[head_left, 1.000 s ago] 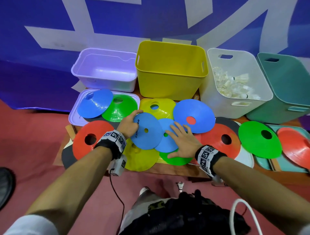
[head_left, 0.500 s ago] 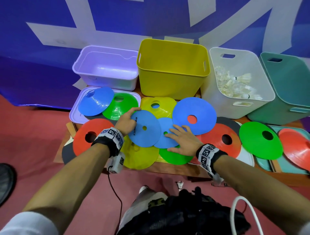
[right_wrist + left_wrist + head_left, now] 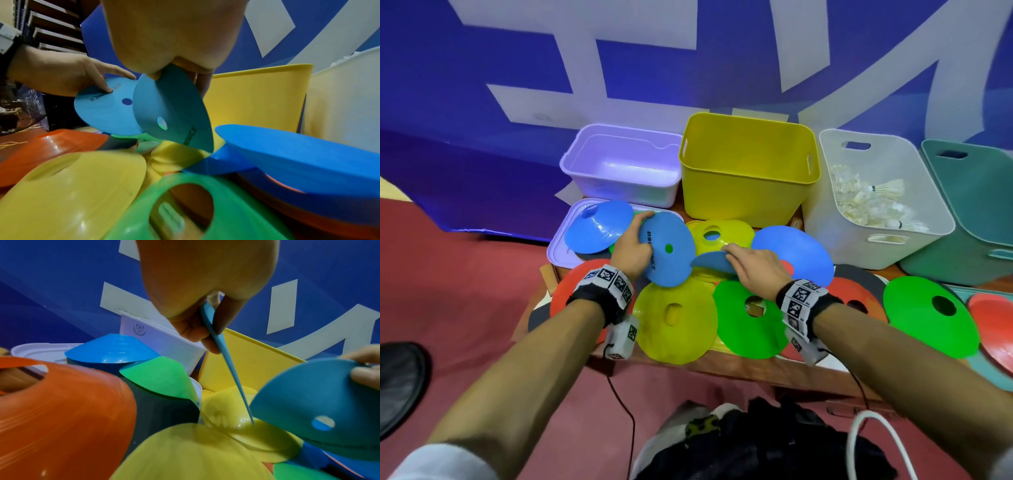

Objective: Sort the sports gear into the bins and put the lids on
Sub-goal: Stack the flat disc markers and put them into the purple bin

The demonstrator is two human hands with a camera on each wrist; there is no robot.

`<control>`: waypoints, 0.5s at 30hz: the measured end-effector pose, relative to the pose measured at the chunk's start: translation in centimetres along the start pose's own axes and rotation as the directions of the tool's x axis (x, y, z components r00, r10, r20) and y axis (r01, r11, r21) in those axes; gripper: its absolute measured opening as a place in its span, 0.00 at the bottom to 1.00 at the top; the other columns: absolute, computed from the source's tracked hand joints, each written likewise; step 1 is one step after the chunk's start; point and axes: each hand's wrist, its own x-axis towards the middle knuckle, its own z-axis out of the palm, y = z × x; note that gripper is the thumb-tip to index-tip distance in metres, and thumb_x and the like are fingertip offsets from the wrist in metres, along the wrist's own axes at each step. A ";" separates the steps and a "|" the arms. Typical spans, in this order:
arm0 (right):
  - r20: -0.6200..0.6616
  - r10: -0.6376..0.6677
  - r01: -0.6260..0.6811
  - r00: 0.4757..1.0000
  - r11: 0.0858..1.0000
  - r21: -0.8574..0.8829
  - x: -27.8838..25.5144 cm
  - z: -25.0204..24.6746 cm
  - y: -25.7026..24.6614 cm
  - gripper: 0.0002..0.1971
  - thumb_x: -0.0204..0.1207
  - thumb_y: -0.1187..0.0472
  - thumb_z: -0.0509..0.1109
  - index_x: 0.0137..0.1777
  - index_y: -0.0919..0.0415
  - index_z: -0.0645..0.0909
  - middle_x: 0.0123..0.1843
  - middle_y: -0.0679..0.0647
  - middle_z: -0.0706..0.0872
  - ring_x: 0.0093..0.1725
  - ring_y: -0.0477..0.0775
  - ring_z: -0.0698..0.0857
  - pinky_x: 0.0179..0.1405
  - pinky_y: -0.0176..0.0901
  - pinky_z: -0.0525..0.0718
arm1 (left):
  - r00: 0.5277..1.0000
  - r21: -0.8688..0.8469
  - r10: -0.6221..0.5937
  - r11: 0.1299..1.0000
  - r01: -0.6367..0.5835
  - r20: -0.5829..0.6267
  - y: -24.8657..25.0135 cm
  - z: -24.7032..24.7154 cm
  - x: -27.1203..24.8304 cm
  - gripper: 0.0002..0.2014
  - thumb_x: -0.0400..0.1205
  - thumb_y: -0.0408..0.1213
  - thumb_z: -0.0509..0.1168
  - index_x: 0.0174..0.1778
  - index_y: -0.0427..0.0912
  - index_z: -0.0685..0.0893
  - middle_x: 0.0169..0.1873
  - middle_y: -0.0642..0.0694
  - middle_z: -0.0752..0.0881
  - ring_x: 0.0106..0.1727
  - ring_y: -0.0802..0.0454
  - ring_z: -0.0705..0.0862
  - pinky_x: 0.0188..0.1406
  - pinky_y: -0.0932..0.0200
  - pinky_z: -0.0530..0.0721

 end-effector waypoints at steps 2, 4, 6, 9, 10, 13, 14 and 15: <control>-0.057 0.039 -0.038 0.998 0.999 0.015 1.3 -1.0 -0.5 0.16 0.89 0.54 0.54 0.72 0.56 0.75 0.58 0.59 0.88 0.47 0.70 0.86 0.40 0.57 0.80 | 1.000 0.024 0.018 1.000 -0.018 -0.011 0.1 -0.6 0.0 0.34 0.73 0.21 0.60 0.73 0.57 0.72 0.57 0.46 0.79 0.51 0.42 0.80 0.48 0.49 0.82; -0.111 0.080 -0.078 0.991 0.997 0.023 2.4 -1.8 -0.7 0.16 0.89 0.55 0.54 0.71 0.55 0.75 0.54 0.61 0.89 0.45 0.70 0.85 0.37 0.58 0.80 | 0.999 0.031 0.040 0.999 -0.039 -0.022 0.4 -1.1 0.1 0.34 0.74 0.21 0.59 0.73 0.57 0.72 0.58 0.47 0.79 0.49 0.42 0.79 0.46 0.50 0.81; -0.142 0.129 -0.121 0.982 0.991 0.061 3.1 -2.6 -0.5 0.15 0.89 0.55 0.54 0.70 0.55 0.75 0.47 0.63 0.89 0.41 0.70 0.84 0.35 0.60 0.80 | 0.998 0.018 0.057 0.998 -0.056 -0.036 0.8 -1.4 0.4 0.34 0.74 0.21 0.58 0.73 0.58 0.72 0.58 0.47 0.79 0.48 0.44 0.79 0.45 0.51 0.82; -0.176 0.181 -0.158 0.968 0.978 0.136 3.6 -3.6 0.0 0.14 0.88 0.58 0.55 0.70 0.55 0.76 0.43 0.63 0.88 0.40 0.69 0.84 0.37 0.59 0.79 | 0.995 -0.010 0.085 0.996 -0.086 -0.047 1.6 -1.4 0.8 0.34 0.73 0.20 0.58 0.70 0.60 0.75 0.57 0.49 0.80 0.46 0.48 0.79 0.39 0.56 0.80; -0.191 0.198 -0.166 0.962 0.971 0.169 3.7 -4.0 0.3 0.15 0.88 0.59 0.56 0.70 0.56 0.76 0.43 0.63 0.88 0.40 0.69 0.84 0.37 0.59 0.80 | 0.994 -0.018 0.100 0.995 -0.101 -0.041 2.0 -1.3 1.0 0.35 0.73 0.20 0.58 0.69 0.61 0.75 0.57 0.50 0.80 0.47 0.47 0.79 0.37 0.58 0.79; -0.222 0.307 -0.233 0.925 0.923 0.305 3.5 -5.4 1.6 0.15 0.87 0.61 0.58 0.70 0.57 0.78 0.48 0.64 0.89 0.44 0.69 0.85 0.41 0.60 0.80 | 0.984 -0.062 0.177 0.982 -0.176 0.008 3.6 -0.7 2.0 0.35 0.71 0.19 0.58 0.65 0.62 0.76 0.58 0.52 0.80 0.51 0.44 0.79 0.39 0.55 0.79; -0.223 0.351 -0.262 0.909 0.900 0.348 3.5 -5.9 2.2 0.15 0.87 0.62 0.58 0.70 0.58 0.78 0.50 0.65 0.89 0.47 0.69 0.85 0.44 0.60 0.81 | 0.980 -0.080 0.198 0.977 -0.196 0.025 4.2 -0.4 2.4 0.35 0.70 0.19 0.58 0.65 0.62 0.76 0.59 0.52 0.80 0.52 0.44 0.79 0.41 0.53 0.80; -0.220 0.398 -0.295 0.891 0.874 0.387 3.4 -6.5 2.8 0.15 0.86 0.62 0.59 0.70 0.58 0.78 0.51 0.65 0.88 0.49 0.69 0.85 0.47 0.61 0.81 | 0.976 -0.098 0.214 0.973 -0.209 0.041 4.8 0.0 3.0 0.35 0.70 0.18 0.58 0.65 0.61 0.77 0.59 0.52 0.80 0.52 0.44 0.80 0.43 0.51 0.81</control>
